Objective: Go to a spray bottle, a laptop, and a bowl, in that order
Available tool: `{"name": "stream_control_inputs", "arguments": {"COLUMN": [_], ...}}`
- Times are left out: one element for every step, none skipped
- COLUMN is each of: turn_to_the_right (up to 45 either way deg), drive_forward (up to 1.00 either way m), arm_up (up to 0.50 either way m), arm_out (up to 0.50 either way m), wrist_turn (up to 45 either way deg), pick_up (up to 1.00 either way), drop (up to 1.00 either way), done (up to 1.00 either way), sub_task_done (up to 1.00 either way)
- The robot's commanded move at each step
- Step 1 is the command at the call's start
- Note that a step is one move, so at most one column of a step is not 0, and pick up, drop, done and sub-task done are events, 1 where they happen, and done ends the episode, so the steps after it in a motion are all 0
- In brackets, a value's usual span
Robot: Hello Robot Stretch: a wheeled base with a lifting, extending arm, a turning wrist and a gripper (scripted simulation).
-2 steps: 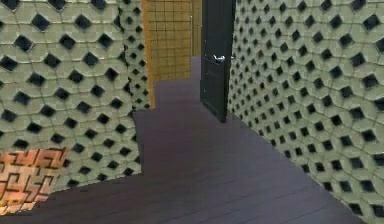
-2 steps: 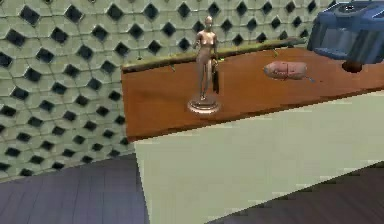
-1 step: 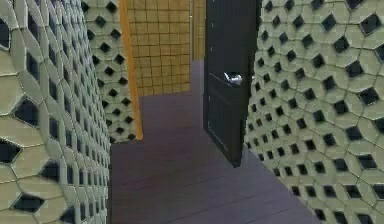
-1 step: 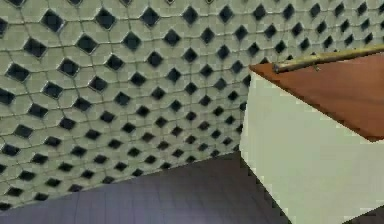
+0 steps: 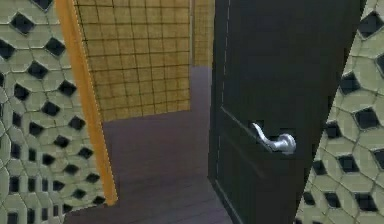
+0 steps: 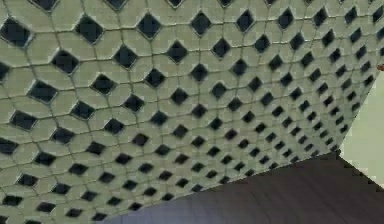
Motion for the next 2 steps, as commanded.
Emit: {"name": "stream_control_inputs", "arguments": {"turn_to_the_right": [-3.0,0.0], "drive_forward": [0.00,1.00], "arm_up": [0.00,0.00], "arm_out": [0.00,0.00], "wrist_turn": [0.0,0.0], "pick_up": [0.00,0.00], "drop": [0.00,0.00], "done": [0.00,0.00], "sub_task_done": [0.00,0.00]}}
